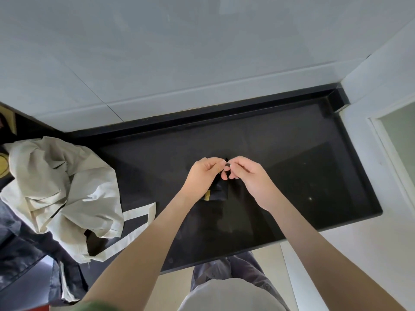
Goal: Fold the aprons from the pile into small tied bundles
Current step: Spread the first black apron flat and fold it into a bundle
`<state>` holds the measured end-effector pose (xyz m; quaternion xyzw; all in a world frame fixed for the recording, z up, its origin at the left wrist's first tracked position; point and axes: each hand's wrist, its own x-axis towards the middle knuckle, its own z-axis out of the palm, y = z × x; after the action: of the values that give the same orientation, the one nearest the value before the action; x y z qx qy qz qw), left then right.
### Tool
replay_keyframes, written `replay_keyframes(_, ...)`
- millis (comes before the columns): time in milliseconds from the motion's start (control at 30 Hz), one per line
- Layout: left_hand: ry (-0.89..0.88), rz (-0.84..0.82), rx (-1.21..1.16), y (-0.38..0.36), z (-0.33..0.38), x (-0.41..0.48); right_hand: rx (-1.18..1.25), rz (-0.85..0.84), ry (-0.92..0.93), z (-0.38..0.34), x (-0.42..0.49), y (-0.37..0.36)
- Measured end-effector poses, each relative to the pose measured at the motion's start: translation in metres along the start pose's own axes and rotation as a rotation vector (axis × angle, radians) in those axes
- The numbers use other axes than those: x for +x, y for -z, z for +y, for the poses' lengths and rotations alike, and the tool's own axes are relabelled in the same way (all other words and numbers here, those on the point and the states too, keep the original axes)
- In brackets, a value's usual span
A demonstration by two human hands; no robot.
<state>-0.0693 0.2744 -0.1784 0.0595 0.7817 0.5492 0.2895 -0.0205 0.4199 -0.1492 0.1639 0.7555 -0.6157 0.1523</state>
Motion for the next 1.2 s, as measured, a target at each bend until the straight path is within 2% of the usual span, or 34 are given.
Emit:
replay_keyframes(133,-0.050,-0.015,0.168,-0.003,-0.003,0.001,-0.130,-0.073,0.107,0.005,0.003,-0.003)
replay_keyframes(300,-0.079,-0.170,0.071,0.005,-0.010,-0.001,-0.248,-0.055,0.135,0.010,0.006,-0.007)
replay_keyframes(500,-0.070,0.009,0.167,-0.007,-0.012,0.003,-0.297,-0.085,0.072,0.002,0.011,-0.009)
replay_keyframes(800,-0.011,0.005,-0.007,-0.001,-0.005,0.002,-0.227,-0.034,-0.104,0.012,0.010,-0.003)
replay_keyframes(1033,0.039,-0.030,-0.254,0.006,-0.004,-0.001,-0.157,0.063,0.006,0.018,0.000,-0.016)
replay_keyframes(1200,0.016,-0.099,-0.310,0.012,0.001,-0.001,-0.303,-0.006,0.049,0.014,0.012,-0.009)
